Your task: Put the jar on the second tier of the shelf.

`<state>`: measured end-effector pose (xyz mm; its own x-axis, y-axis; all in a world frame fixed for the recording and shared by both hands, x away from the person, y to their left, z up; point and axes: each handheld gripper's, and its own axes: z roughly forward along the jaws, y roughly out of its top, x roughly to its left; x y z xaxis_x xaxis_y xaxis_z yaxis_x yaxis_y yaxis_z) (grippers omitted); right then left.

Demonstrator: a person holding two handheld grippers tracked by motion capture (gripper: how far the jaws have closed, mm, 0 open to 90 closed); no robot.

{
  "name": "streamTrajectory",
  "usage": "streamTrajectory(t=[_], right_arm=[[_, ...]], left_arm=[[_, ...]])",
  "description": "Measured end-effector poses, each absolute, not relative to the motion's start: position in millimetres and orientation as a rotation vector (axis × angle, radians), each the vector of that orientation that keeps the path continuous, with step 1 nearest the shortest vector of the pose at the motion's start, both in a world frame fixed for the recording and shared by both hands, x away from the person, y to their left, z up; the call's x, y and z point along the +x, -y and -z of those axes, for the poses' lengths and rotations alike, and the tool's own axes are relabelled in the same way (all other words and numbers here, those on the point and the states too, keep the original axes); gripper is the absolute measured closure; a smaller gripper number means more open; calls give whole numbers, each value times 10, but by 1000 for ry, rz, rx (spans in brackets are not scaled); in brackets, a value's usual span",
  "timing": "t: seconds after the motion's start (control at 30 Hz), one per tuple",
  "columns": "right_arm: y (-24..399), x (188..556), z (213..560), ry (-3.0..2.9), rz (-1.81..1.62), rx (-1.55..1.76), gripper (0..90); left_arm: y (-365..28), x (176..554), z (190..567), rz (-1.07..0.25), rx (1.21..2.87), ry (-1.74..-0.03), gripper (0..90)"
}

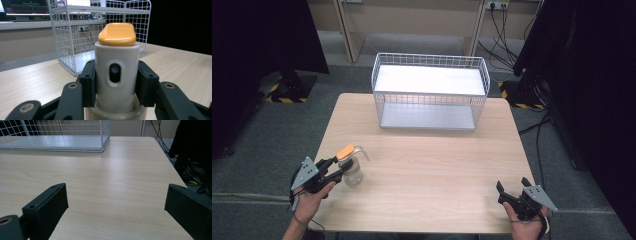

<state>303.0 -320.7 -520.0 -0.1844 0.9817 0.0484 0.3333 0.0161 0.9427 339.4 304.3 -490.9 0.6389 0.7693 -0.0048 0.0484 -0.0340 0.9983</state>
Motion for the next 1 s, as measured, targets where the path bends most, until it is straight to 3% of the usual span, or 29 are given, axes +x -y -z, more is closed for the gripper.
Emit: streamTrajectory(t=[1.0], right_arm=[[3201, 3033, 5201, -1609, -1190, 1366, 48]], left_arm=[[-2533, 3756, 4049, -664, 1428, -611, 571]])
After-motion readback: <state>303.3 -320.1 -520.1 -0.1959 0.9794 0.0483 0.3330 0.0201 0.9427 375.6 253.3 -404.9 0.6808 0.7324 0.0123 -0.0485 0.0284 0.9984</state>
